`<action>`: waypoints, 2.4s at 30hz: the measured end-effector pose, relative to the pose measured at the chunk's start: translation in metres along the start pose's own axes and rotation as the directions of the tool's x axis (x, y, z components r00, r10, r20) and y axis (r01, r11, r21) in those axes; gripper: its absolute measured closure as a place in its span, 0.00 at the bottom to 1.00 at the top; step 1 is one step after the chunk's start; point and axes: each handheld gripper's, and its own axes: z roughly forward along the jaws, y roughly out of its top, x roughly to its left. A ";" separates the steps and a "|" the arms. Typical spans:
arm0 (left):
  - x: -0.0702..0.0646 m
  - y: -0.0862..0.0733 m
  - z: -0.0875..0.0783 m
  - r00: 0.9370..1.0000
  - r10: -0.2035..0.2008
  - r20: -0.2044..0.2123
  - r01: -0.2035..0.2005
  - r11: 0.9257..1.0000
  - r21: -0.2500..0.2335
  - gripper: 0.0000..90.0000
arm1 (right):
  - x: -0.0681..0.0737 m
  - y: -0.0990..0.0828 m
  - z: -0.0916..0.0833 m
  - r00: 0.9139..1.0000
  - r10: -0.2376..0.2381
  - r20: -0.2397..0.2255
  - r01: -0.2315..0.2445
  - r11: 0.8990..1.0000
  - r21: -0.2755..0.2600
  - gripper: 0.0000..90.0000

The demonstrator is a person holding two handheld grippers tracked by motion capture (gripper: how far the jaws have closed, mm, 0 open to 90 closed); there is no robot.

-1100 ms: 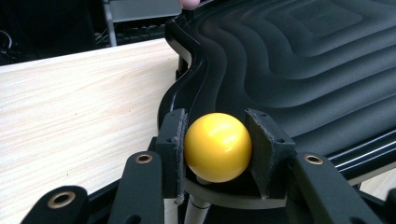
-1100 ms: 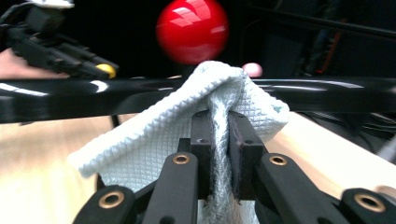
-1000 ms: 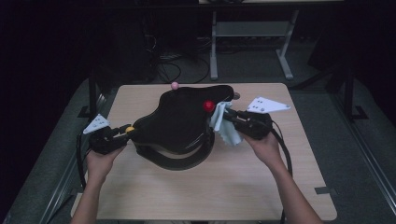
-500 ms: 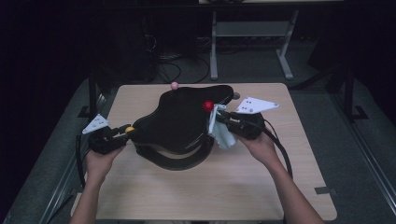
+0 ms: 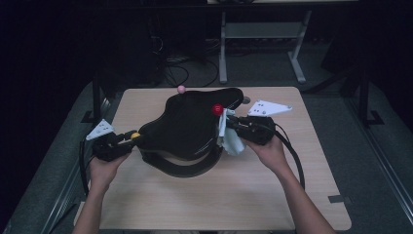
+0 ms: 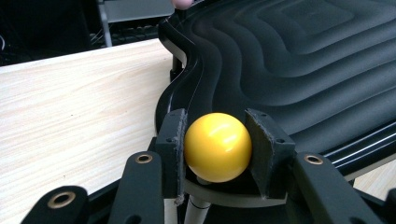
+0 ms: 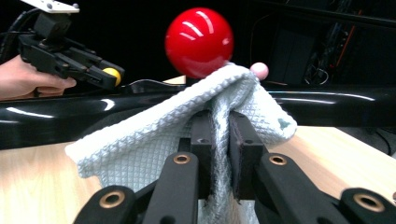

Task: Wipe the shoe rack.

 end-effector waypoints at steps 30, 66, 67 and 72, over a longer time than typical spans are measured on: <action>0.003 -0.005 -0.010 1.000 0.012 0.003 -0.012 1.000 -0.001 0.67 | 0.006 0.002 -0.014 0.999 -0.036 0.009 0.036 0.999 0.017 0.91; 0.005 -0.003 -0.008 1.000 0.008 0.001 -0.008 1.000 0.003 0.67 | -0.048 0.010 -0.025 0.993 0.032 0.117 -0.034 0.999 0.015 0.91; 0.005 -0.003 -0.008 1.000 0.004 0.001 -0.004 1.000 0.003 0.67 | -0.047 0.010 -0.025 0.994 0.033 0.107 -0.034 0.999 0.012 0.91; 0.006 -0.003 -0.008 1.000 0.002 -0.001 -0.002 1.000 0.003 0.67 | -0.034 0.010 -0.023 0.998 -0.016 0.059 0.015 1.000 0.016 0.91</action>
